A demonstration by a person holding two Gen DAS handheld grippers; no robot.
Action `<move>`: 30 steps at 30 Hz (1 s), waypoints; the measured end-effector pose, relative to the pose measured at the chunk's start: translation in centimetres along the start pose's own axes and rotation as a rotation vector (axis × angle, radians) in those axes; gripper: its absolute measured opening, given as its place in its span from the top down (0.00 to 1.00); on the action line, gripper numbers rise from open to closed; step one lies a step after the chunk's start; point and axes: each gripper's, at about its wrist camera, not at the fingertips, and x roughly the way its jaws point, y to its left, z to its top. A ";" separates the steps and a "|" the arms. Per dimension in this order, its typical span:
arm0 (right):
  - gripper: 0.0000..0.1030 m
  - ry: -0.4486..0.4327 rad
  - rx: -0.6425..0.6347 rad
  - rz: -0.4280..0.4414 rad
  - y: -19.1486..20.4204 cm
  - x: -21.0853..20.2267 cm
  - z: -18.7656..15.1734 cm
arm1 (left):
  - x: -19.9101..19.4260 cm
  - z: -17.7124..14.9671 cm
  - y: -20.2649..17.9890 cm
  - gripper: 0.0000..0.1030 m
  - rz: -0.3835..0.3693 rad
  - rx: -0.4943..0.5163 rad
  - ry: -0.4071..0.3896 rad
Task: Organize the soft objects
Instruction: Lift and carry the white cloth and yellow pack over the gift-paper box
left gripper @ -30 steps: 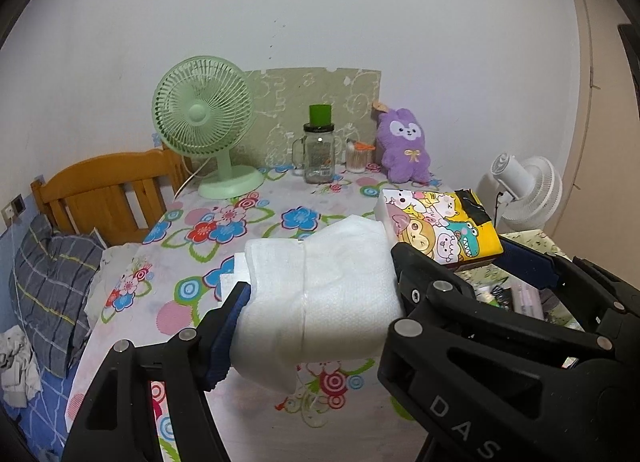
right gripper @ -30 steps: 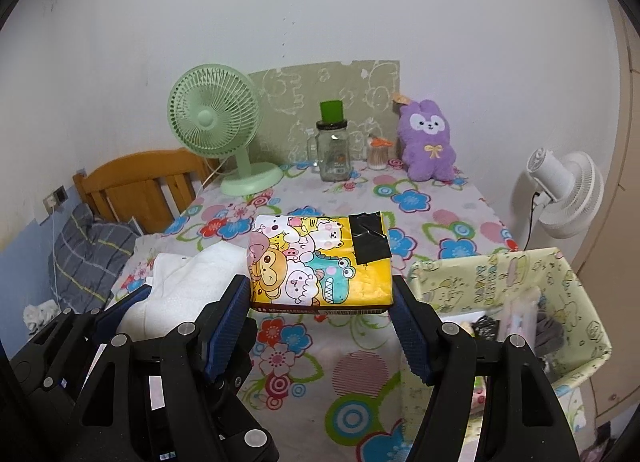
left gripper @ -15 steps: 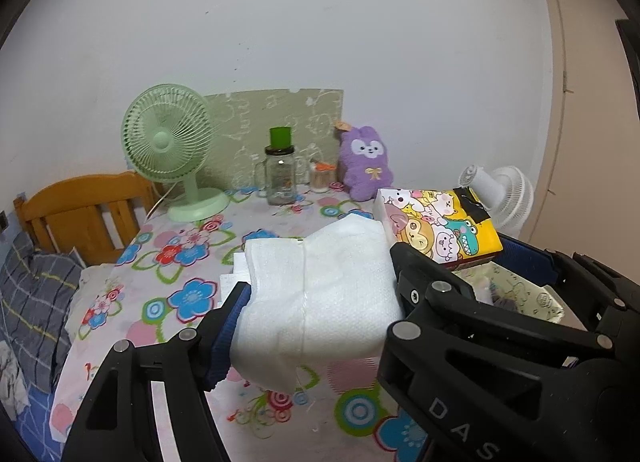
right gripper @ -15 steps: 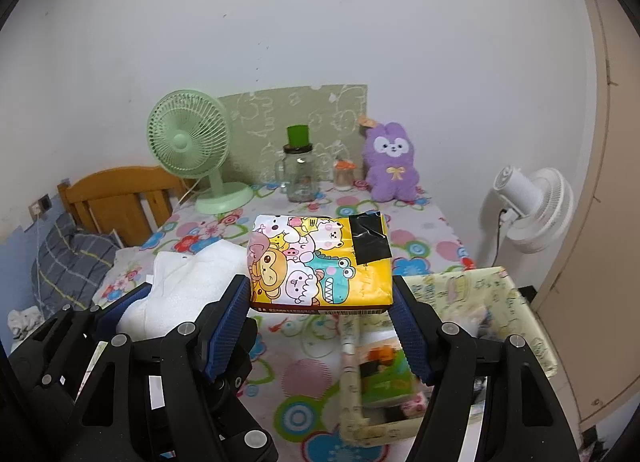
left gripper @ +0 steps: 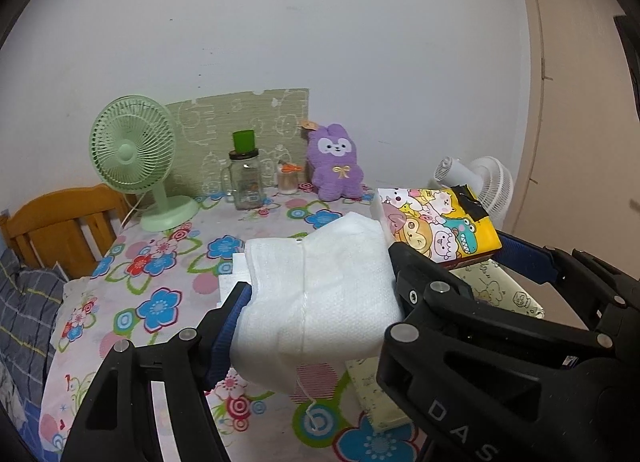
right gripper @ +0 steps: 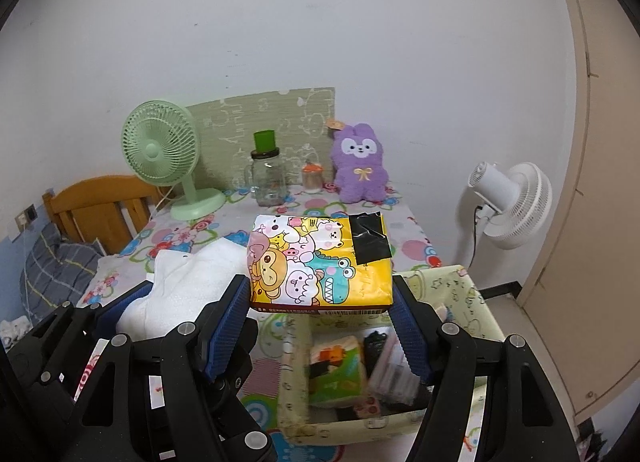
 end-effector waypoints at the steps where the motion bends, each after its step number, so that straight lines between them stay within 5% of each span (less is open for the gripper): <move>1: 0.30 0.001 0.001 -0.003 -0.2 0.0 0.0 | 0.2 0.0 -0.3 0.28 -0.005 0.004 0.002; 30: 0.30 0.068 0.071 -0.067 -7.3 3.2 -1.6 | 5.0 -0.2 -6.4 0.27 -0.098 0.080 0.089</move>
